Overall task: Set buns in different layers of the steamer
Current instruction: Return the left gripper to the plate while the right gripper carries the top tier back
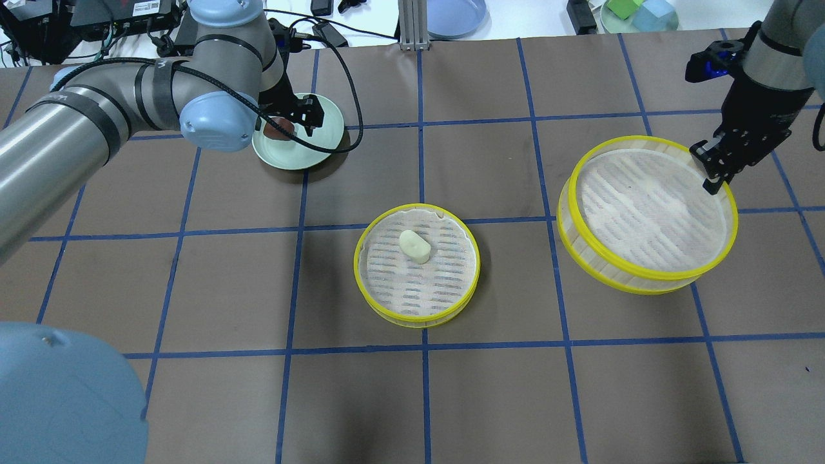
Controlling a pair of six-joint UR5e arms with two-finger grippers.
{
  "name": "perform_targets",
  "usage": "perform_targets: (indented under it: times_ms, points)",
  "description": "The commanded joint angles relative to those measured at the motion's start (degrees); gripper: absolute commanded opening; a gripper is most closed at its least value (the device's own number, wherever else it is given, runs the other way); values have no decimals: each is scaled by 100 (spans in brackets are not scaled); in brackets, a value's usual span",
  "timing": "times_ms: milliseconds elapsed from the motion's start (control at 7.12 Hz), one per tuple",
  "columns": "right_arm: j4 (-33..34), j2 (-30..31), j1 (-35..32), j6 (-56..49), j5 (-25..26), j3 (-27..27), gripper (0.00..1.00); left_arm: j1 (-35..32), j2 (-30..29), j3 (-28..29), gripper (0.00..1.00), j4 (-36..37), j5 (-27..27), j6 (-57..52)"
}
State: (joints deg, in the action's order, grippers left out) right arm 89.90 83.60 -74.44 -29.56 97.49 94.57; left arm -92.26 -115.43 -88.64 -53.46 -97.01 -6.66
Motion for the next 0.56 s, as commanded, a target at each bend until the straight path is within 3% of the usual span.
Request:
perform_targets:
  times_ms: [0, 281, 421]
  points:
    - [71, -72, -1023, 1332, -11, -35, 0, 382, -478, 57, 100, 1262, -72, -928]
    - [229, -282, -1904, 2108, -649, -44, 0, 568, -953, 259, 100, 1646, 425, -1232]
    - [474, -414, -2308, 2634, -652, -44, 0, 577, -1138, 329, 100, 1768, 733, -1241]
